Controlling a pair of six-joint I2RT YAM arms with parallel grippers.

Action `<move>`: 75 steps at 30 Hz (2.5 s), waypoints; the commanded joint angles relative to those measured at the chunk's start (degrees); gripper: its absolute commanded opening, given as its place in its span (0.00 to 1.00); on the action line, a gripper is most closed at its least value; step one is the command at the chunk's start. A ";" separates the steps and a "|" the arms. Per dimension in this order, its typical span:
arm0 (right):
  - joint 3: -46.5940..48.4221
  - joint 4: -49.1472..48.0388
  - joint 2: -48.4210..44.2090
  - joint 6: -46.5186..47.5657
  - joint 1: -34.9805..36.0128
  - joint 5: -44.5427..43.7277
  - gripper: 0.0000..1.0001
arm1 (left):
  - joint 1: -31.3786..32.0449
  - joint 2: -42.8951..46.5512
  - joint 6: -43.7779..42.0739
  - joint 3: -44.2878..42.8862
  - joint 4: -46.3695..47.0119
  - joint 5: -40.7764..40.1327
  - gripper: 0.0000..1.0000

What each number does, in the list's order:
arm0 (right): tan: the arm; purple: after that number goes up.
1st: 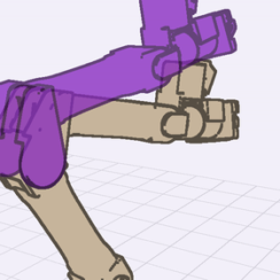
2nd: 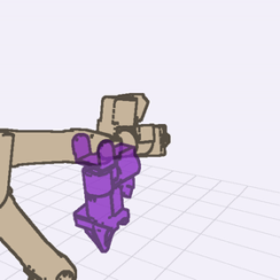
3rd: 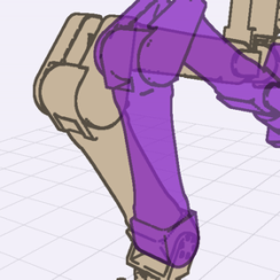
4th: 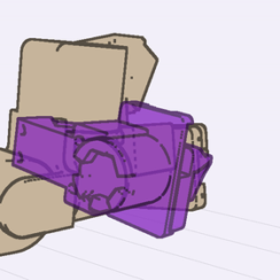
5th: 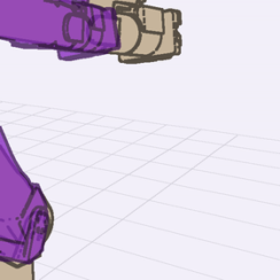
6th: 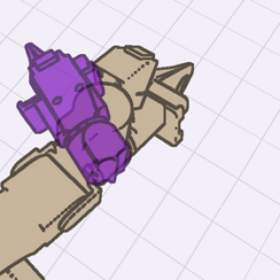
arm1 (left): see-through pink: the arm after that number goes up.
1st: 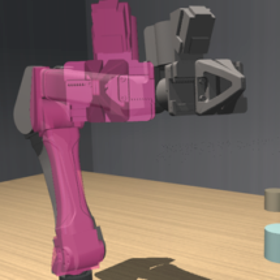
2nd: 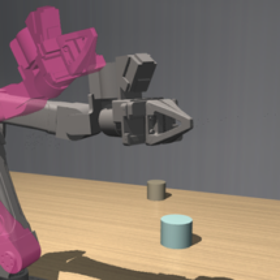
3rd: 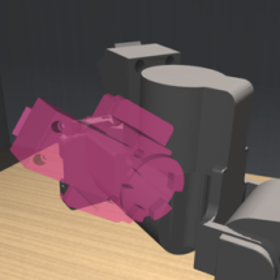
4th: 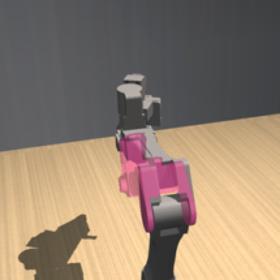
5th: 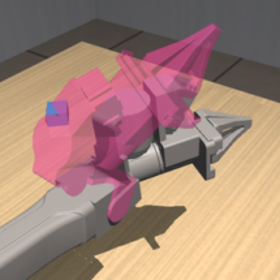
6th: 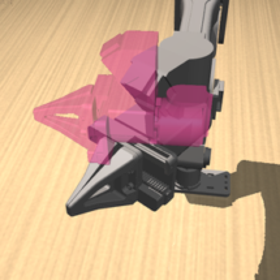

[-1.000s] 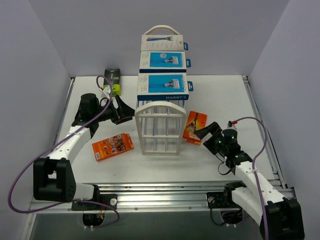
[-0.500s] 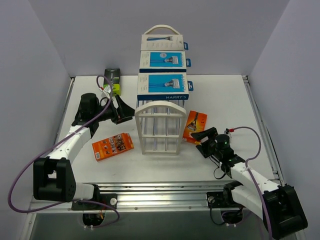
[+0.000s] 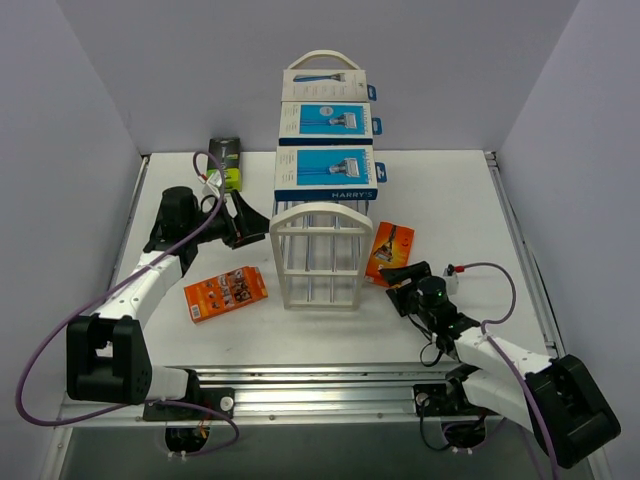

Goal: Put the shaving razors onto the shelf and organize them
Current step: Grab a shaving razor with the right arm

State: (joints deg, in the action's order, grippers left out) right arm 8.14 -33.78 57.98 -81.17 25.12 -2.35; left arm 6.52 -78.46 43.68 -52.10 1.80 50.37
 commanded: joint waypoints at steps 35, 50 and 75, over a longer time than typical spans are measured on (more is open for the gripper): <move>-0.41 -13.33 18.40 -12.26 8.19 -19.88 0.33 | 0.94 -0.12 1.58 -0.37 4.17 2.63 0.94; 1.35 -6.57 10.69 -8.75 8.10 -22.96 0.01 | 1.03 -0.12 1.49 -0.37 4.17 2.54 0.94; 27.00 22.70 -3.67 27.81 -27.38 10.06 0.00 | 0.95 -0.03 -0.26 -1.08 1.98 1.22 0.94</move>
State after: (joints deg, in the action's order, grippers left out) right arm 30.28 -12.05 52.10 -59.99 2.61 -4.45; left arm 7.22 -78.59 44.77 -52.10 3.14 51.62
